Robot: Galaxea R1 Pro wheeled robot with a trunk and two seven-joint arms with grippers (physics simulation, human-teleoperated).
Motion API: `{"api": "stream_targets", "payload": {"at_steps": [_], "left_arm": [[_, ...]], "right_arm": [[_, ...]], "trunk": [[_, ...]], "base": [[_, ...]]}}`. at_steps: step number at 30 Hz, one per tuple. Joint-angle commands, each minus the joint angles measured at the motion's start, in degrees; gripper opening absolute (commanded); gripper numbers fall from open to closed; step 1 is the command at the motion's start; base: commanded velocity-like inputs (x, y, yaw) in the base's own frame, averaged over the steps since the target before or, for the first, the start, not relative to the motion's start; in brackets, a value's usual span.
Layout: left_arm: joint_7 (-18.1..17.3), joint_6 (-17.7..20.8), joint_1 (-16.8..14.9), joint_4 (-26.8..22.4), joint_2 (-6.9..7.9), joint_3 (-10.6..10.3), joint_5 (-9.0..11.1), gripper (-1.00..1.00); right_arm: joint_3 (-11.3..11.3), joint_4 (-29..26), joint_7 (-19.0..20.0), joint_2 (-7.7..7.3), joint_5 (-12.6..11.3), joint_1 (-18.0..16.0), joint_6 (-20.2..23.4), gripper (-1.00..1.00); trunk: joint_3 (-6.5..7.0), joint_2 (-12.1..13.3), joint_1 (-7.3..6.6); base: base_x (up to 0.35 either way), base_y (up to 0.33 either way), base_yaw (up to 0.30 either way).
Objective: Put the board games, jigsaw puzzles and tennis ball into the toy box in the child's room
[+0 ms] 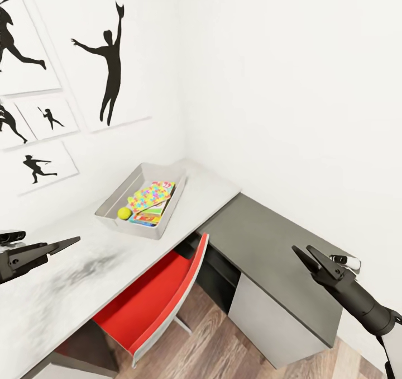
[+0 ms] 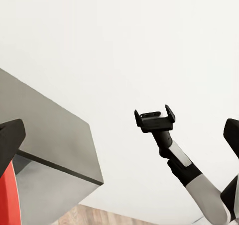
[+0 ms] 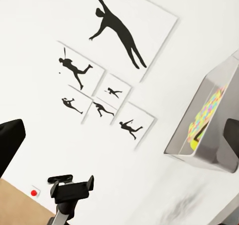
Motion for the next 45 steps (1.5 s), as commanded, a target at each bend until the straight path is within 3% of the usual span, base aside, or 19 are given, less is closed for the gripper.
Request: {"api": "stream_targets", "payload": {"at_steps": [1,45], "left_arm": [[-0.2,0.6,0.0,0.0,0.02,0.0,0.0,1.00],[-0.3,0.5,0.2,0.0,0.02,0.0,0.0,1.00]], "right_arm": [[0.0,0.0,0.0,-0.01,-0.1,0.0,0.3,1.00],[0.0,0.0,0.1,0.02,-0.1,0.0,0.3,1.00]], "trunk": [[-0.01,-0.1,0.03],[4.19,-0.1,0.03]], "base": [[0.000,0.000,-0.004],[0.000,0.000,0.000]]}}
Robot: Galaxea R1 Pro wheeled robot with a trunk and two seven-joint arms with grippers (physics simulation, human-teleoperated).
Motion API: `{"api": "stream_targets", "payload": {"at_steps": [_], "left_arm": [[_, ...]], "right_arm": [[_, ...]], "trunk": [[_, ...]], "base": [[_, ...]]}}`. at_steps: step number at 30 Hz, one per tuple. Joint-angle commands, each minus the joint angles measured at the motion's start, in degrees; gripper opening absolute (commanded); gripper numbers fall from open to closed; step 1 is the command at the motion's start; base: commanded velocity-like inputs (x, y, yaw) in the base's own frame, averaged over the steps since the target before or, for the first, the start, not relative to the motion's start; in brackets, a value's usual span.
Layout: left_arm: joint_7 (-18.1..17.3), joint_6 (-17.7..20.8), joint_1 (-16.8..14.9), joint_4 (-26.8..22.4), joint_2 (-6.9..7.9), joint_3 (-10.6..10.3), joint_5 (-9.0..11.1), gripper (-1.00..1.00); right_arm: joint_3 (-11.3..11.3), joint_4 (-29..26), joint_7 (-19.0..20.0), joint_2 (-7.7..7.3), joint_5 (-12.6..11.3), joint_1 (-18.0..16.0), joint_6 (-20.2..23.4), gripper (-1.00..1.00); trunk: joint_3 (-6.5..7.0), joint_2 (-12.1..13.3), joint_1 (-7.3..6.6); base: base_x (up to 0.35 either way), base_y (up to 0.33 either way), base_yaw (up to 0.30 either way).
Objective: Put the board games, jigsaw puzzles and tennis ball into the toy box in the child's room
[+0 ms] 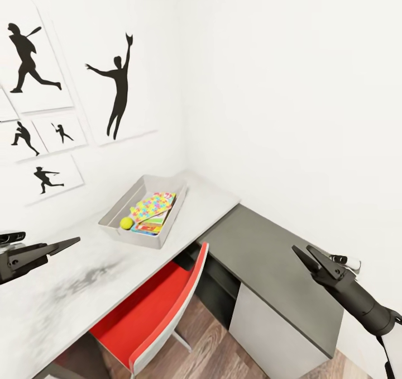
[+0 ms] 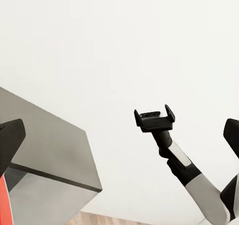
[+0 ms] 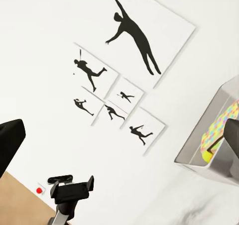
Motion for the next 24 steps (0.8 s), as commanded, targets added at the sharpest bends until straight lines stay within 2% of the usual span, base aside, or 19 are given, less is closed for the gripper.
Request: {"api": "stream_targets", "payload": {"at_steps": [1,17,24], "left_arm": [[-0.2,0.6,0.0,0.0,0.01,0.0,0.0,1.00],[-0.2,0.6,0.0,0.0,0.01,0.0,0.0,1.00],[-0.2,0.6,0.1,0.0,-0.03,0.0,0.0,1.00]], "right_arm": [[0.0,0.0,0.0,0.02,-0.2,0.0,0.3,1.00],[0.0,0.0,0.0,0.05,-0.1,0.0,0.3,1.00],[0.0,0.0,0.2,-0.02,-0.2,0.0,-1.4,1.00]], "trunk": [[-0.02,-0.1,0.04],[1.51,-0.1,0.04],[2.18,-0.1,0.04]], "base": [[0.000,0.000,0.000],[0.000,0.000,0.000],[0.000,0.000,0.000]]}}
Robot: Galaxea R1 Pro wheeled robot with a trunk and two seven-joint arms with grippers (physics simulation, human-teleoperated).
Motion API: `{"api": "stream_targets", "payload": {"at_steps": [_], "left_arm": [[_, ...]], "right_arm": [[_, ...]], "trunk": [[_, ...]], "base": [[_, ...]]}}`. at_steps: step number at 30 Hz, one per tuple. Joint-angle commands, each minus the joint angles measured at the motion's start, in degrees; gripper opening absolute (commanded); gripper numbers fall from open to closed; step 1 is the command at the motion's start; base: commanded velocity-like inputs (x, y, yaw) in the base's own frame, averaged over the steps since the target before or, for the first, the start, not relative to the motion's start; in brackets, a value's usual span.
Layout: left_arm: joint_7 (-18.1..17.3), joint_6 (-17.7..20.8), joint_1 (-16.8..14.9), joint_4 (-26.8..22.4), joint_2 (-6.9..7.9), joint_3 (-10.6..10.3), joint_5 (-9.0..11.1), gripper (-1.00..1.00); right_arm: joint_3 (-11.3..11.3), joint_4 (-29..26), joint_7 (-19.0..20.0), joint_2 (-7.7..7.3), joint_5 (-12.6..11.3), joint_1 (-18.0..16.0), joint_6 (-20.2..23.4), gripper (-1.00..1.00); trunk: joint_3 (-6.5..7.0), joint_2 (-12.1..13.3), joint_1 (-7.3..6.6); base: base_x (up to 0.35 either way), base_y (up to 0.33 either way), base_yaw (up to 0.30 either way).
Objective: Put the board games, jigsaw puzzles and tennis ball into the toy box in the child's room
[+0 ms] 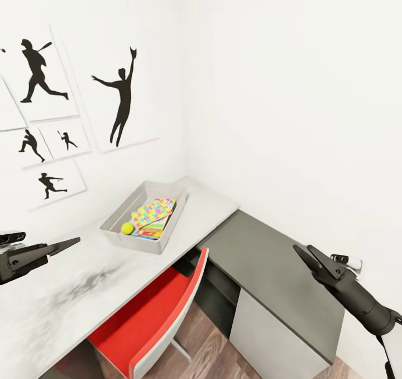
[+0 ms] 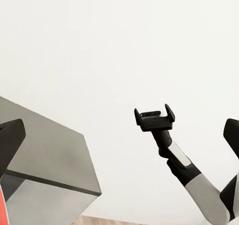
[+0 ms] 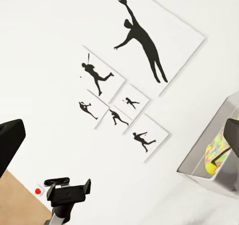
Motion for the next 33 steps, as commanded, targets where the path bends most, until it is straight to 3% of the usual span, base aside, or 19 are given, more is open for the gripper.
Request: {"api": "stream_targets", "payload": {"at_steps": [1,33], "left_arm": [[-0.2,0.6,-0.1,0.0,0.01,0.0,0.0,1.00],[-0.2,0.6,0.0,0.0,0.02,0.0,0.0,1.00]], "right_arm": [[0.0,0.0,0.0,-0.01,-0.2,0.0,0.2,1.00],[0.0,0.0,0.1,-0.01,-0.1,0.0,-0.1,1.00]], "trunk": [[-0.02,-0.1,0.04],[3.03,-0.1,0.04]], "base": [[0.000,0.000,0.000],[0.000,0.000,0.000]]}}
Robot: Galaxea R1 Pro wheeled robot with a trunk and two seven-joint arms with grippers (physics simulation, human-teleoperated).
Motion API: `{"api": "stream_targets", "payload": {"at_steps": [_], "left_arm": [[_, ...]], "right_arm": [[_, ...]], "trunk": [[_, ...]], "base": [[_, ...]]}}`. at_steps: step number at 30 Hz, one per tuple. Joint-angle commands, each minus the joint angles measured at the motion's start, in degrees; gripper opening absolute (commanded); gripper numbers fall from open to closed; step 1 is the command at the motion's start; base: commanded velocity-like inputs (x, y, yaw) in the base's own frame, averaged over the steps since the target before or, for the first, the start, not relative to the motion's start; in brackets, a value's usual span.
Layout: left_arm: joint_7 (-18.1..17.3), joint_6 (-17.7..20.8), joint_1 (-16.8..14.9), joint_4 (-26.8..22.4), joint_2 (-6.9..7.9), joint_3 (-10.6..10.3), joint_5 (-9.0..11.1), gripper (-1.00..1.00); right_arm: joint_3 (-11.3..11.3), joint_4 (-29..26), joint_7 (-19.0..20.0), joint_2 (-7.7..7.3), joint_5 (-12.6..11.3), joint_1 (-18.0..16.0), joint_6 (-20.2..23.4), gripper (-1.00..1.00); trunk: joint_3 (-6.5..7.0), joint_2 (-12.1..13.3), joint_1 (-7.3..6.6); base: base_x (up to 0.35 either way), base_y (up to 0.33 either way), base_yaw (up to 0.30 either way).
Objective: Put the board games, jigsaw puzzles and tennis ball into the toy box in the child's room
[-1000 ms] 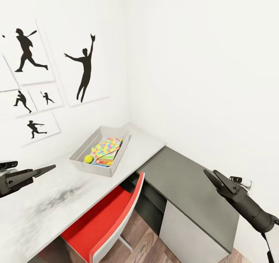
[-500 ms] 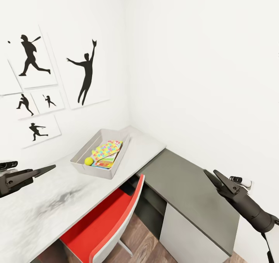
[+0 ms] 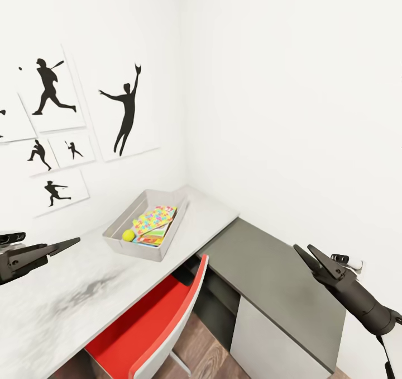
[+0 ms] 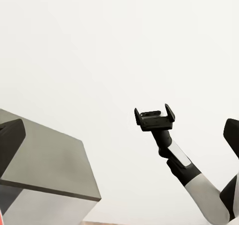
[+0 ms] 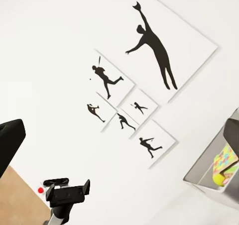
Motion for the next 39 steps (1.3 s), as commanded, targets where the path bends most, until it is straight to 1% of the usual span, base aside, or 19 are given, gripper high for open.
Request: {"api": "stream_targets", "payload": {"at_steps": [1,26,39], "left_arm": [[-0.2,0.6,0.0,0.0,0.01,0.0,0.0,1.00],[-0.2,0.6,0.0,0.0,0.03,0.0,0.0,1.00],[-0.2,0.6,0.0,0.0,-0.03,0.0,0.0,1.00]], "right_arm": [[0.0,0.0,0.0,-0.01,-0.2,-0.1,0.3,1.00],[0.0,0.0,0.0,-0.01,-0.1,-0.1,0.3,1.00],[0.0,0.0,0.0,-0.01,-0.1,-0.1,0.3,1.00]], "trunk": [[-0.03,-0.1,0.04],[2.36,-0.1,0.04],[3.60,-0.1,0.04]], "base": [[0.000,0.000,0.000],[0.000,0.000,0.000],[-0.048,0.035,0.000]]}}
